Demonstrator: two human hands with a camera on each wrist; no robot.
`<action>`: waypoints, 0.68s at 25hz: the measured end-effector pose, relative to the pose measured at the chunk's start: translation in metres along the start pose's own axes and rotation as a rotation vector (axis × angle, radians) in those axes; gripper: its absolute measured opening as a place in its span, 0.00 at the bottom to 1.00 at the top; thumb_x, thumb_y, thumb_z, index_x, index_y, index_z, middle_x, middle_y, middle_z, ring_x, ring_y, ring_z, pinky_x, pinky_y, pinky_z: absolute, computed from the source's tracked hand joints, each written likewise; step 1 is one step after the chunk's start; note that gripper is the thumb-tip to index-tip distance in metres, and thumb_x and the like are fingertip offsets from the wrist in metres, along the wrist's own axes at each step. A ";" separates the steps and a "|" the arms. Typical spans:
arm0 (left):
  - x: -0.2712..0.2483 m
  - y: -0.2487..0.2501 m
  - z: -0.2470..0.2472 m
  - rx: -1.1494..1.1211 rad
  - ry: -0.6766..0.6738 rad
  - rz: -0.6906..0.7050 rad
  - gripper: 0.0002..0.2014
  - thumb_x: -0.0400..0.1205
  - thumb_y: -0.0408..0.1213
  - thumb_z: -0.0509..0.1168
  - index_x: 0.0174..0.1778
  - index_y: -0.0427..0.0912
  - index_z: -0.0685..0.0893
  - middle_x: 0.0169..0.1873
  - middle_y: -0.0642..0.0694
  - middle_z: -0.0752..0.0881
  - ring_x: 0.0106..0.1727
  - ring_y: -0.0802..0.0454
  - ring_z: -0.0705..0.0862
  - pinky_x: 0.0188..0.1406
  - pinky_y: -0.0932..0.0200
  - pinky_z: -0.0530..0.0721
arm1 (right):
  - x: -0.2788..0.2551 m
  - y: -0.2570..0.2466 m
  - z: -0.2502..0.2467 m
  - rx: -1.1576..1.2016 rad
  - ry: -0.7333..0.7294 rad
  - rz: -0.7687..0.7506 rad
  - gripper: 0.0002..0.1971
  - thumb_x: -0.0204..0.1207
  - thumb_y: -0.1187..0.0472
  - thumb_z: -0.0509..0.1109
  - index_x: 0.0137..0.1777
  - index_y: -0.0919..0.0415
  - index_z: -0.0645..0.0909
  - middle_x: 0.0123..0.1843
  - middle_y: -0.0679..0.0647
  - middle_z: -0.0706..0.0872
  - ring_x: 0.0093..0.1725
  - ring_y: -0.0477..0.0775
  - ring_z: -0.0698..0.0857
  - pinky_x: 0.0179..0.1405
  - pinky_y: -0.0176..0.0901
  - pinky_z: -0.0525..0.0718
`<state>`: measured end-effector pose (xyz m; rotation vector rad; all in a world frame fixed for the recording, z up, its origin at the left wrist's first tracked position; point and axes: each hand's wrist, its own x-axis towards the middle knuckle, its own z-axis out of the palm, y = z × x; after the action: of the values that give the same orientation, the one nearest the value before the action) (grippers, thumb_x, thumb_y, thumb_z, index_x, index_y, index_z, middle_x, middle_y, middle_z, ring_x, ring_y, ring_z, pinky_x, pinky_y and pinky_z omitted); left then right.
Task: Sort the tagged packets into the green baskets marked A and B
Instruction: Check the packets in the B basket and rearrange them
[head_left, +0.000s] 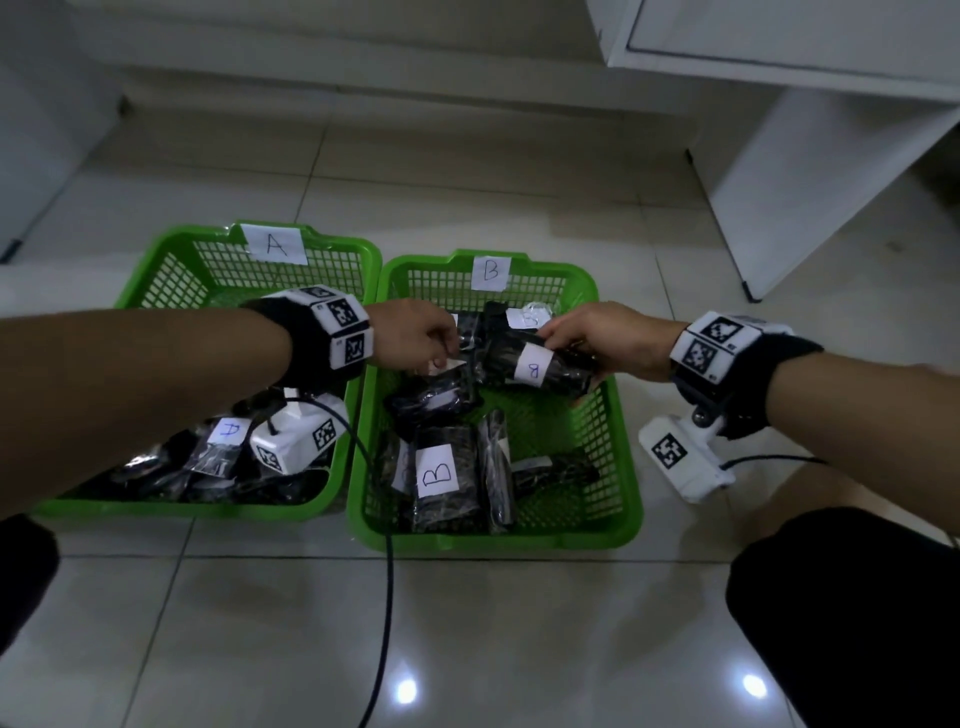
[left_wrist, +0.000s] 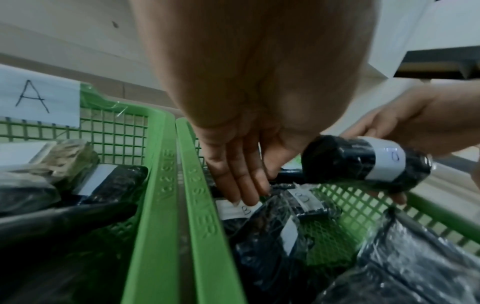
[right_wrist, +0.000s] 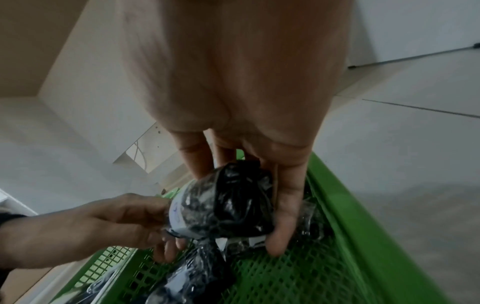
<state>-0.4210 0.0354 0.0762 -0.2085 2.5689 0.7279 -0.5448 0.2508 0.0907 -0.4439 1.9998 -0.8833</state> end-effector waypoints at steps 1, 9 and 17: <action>-0.001 0.001 -0.002 0.008 -0.012 -0.004 0.13 0.83 0.33 0.64 0.62 0.43 0.84 0.53 0.47 0.89 0.51 0.51 0.87 0.50 0.59 0.84 | 0.001 0.002 0.002 -0.046 0.001 -0.003 0.09 0.80 0.68 0.67 0.52 0.65 0.89 0.54 0.64 0.90 0.49 0.64 0.91 0.46 0.52 0.91; -0.004 0.004 0.022 0.435 -0.136 0.004 0.23 0.77 0.48 0.75 0.63 0.41 0.81 0.54 0.45 0.84 0.54 0.46 0.83 0.49 0.58 0.81 | -0.004 0.013 0.030 -0.935 -0.164 -0.158 0.13 0.74 0.65 0.64 0.53 0.65 0.88 0.53 0.62 0.89 0.51 0.62 0.87 0.52 0.52 0.89; -0.006 0.006 -0.012 0.265 0.268 0.255 0.17 0.76 0.40 0.72 0.48 0.46 0.68 0.37 0.51 0.75 0.37 0.48 0.76 0.30 0.56 0.66 | -0.004 -0.009 0.020 -0.280 0.066 -0.337 0.08 0.79 0.63 0.73 0.55 0.64 0.85 0.49 0.60 0.91 0.44 0.60 0.90 0.43 0.55 0.90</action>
<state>-0.4217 0.0343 0.0907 0.1179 2.9510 0.4620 -0.5261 0.2388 0.0931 -0.9425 2.1550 -0.8274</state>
